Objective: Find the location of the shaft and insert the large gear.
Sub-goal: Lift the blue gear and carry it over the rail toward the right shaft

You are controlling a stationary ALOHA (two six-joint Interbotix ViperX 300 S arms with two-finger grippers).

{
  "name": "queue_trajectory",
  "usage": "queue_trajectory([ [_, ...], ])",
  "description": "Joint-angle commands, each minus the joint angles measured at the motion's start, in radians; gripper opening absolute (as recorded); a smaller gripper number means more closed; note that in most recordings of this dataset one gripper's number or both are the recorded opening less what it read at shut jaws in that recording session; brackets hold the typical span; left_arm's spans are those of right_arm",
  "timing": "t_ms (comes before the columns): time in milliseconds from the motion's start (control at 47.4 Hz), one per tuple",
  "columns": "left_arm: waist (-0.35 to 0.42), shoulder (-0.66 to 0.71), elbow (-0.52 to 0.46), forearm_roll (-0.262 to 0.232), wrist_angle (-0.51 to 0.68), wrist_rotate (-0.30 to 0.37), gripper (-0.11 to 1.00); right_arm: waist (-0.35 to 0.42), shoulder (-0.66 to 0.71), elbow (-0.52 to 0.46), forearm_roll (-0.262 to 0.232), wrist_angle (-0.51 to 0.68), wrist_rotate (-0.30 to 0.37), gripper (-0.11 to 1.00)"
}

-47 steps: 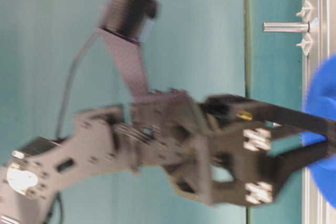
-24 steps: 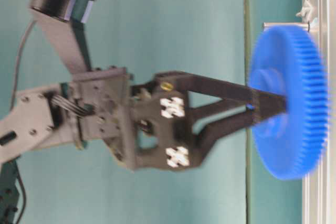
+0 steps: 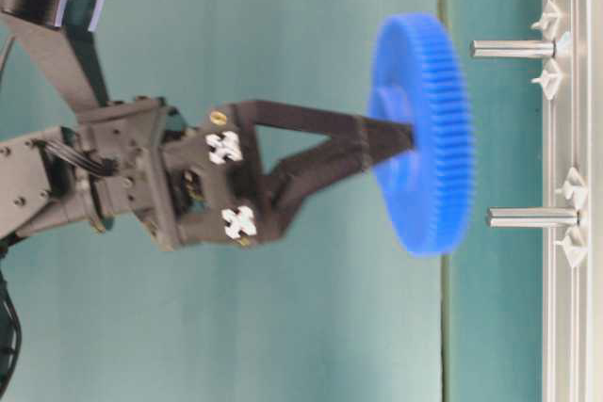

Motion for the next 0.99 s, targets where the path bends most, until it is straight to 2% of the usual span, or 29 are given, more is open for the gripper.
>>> queue_trajectory([
  [0, 0.015, -0.032, -0.049, 0.005, -0.003, 0.015, 0.7, -0.002, 0.005, -0.009, 0.002, -0.005, 0.008, -0.02],
  [549, 0.055, 0.087, -0.202, 0.005, -0.003, 0.115, 0.7, -0.003, 0.005, -0.003, 0.002, -0.005, 0.008, -0.02],
  [971, 0.074, 0.186, -0.299, 0.005, 0.028, 0.126, 0.7, -0.008, 0.003, -0.002, 0.0, -0.005, 0.008, -0.02],
])
